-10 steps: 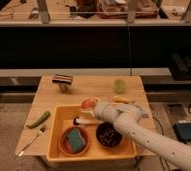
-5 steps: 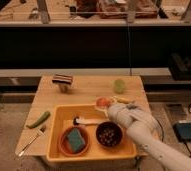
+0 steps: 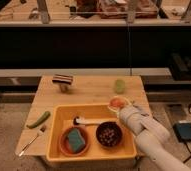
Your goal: Place apple in plastic cup
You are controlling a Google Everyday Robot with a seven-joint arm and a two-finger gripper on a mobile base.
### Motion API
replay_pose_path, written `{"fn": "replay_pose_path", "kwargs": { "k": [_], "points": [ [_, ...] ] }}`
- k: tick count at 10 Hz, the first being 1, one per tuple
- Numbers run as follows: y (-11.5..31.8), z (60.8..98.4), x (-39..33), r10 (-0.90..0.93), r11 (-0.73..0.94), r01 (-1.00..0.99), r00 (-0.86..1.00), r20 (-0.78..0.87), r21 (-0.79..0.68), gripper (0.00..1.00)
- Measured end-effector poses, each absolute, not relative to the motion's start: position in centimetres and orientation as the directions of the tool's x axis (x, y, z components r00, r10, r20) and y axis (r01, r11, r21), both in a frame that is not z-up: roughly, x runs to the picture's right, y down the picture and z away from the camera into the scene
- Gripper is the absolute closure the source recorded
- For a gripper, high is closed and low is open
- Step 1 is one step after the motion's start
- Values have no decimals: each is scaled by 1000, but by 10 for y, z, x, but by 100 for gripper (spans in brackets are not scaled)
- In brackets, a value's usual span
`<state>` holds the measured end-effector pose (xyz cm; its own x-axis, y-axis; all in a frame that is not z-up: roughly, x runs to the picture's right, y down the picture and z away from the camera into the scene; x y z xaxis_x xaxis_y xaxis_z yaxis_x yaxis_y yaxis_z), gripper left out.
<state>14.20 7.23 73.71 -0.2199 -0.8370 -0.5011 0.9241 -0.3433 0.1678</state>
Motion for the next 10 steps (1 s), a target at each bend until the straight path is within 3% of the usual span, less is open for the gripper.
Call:
{"fn": "replay_pose_path", "kwargs": {
  "k": [3,10],
  "points": [
    [54,730,161,-845,-305,945,-212,-491,117,51],
    [18,757,197,-867,-267,963,-221,-446,41,51]
  ]
}}
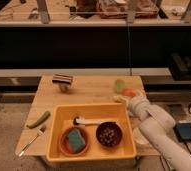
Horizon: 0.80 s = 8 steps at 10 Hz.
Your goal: Place apple in plastic cup
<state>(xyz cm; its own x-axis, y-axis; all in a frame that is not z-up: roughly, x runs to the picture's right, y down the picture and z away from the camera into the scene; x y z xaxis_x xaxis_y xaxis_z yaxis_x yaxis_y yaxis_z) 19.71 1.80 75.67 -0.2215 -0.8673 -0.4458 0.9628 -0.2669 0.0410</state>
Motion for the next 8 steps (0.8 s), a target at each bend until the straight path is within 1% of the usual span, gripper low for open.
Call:
{"fn": "replay_pose_path", "kwargs": {
  "k": [4,7,8],
  "points": [
    [-26,782,197,-866,-325,945,-288,-410,24,51],
    [-70,820,192,-869,-346,937,-303,-390,42,51],
    [-90,841,193,-874,-346,937,-301,-380,53,51]
  ]
}}
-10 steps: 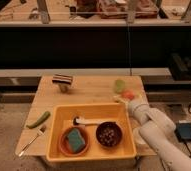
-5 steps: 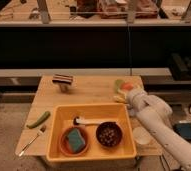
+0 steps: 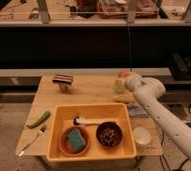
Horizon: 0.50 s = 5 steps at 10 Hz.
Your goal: Place apple in plastic cup
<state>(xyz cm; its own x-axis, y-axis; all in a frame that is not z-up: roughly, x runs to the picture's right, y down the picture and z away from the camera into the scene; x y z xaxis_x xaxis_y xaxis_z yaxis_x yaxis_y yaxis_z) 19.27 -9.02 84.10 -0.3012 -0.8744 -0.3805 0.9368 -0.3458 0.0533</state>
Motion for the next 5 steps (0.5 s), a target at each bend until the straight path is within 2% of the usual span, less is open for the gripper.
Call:
{"fn": "replay_pose_path", "kwargs": {
  "k": [2,5],
  "points": [
    [-106,867,195,-883,-335,939,-286,-371,72,51],
    [-97,908,204,-906,-280,951,-217,-364,132,51]
  ]
}}
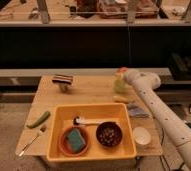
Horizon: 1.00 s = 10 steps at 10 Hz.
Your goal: Place apple in plastic cup
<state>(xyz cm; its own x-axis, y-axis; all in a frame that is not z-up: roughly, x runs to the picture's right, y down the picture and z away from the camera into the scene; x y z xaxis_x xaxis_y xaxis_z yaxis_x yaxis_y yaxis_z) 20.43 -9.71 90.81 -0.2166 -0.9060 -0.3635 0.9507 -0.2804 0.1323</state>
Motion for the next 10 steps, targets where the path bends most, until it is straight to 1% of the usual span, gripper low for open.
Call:
{"fn": "replay_pose_path", "kwargs": {
  "k": [1,4,8,10],
  "points": [
    [-90,914,203,-909,-280,948,-211,-360,152,51],
    [-82,916,195,-906,-291,941,-212,-366,175,51],
    [-101,884,190,-879,-343,923,-251,-405,173,51],
    [-105,882,180,-873,-364,913,-266,-410,183,51]
  ]
}}
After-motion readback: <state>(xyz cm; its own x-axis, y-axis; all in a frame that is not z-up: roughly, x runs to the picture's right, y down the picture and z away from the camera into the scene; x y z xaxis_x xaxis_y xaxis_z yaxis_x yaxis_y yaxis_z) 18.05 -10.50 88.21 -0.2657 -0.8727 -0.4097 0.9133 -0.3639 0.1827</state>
